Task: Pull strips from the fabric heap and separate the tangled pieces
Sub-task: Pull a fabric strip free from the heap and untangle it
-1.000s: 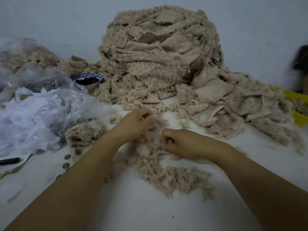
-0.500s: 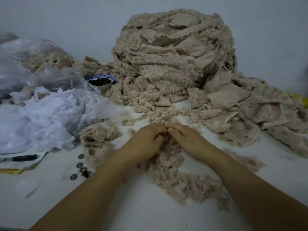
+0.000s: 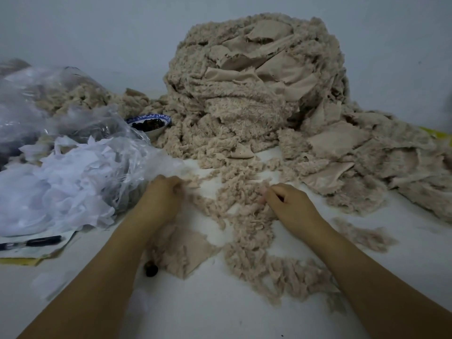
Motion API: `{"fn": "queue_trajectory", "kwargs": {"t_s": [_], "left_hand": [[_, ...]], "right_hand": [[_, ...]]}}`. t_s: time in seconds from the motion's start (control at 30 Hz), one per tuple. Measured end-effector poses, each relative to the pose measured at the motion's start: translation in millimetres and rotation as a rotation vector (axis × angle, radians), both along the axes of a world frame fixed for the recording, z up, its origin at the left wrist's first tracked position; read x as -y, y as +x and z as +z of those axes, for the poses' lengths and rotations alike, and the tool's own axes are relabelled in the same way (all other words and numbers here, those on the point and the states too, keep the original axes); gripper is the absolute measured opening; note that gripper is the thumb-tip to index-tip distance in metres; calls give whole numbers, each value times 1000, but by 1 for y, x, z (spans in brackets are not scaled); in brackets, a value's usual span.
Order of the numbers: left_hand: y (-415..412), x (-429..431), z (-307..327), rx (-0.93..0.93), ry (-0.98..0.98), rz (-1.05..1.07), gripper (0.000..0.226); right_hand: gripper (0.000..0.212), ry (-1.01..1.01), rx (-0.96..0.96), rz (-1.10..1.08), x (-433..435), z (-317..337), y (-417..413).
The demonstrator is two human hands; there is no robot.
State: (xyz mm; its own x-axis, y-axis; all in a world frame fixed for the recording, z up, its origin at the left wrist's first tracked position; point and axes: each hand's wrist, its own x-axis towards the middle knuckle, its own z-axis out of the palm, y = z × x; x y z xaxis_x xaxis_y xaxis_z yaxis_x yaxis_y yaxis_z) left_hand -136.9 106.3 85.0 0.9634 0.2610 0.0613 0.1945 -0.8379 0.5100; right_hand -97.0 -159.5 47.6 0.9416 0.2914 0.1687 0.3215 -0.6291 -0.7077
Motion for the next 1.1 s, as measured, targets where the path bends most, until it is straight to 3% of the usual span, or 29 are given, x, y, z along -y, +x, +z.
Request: {"fn": "queue_trajectory", "kwargs": {"t_s": [0.1, 0.17, 0.23, 0.3, 0.37, 0.43, 0.53, 0.6, 0.77, 0.9, 1.0, 1.1], "left_hand": [[3, 26, 29, 173, -601, 8, 31], [8, 52, 48, 170, -1013, -104, 36], [12, 76, 57, 96, -1303, -208, 36], [19, 94, 53, 31, -1467, -275, 33], [25, 105, 41, 59, -1500, -227, 34], [28, 110, 24, 87, -1465, -205, 22], [23, 115, -2, -46, -1238, -332, 42], [20, 117, -12, -103, -1149, -369, 44], [21, 122, -17, 16, -1490, -302, 18], [24, 113, -14, 129, -1709, -280, 26], [25, 106, -13, 169, -1777, -166, 24], [23, 105, -13, 160, -1722, -138, 34]], "right_hand": [[37, 91, 114, 12, -4, 6, -2], [33, 246, 54, 102, -11, 17, -9], [36, 359, -74, 184, -19, 21, -17], [49, 418, -159, 176, -22, 18, -19], [66, 475, -201, 93, -21, 17, -15], [53, 627, -320, -8, -13, 20, -11], [54, 803, -465, 80, -2, 16, -2], [57, 843, -512, 142, -2, 12, -1], [60, 653, -432, 168, -5, 7, -3], [86, 490, -368, 141, 1, 6, -1], [59, 490, -364, 68, 2, 10, -1], [39, 394, -285, 3, 0, 13, 0]]}}
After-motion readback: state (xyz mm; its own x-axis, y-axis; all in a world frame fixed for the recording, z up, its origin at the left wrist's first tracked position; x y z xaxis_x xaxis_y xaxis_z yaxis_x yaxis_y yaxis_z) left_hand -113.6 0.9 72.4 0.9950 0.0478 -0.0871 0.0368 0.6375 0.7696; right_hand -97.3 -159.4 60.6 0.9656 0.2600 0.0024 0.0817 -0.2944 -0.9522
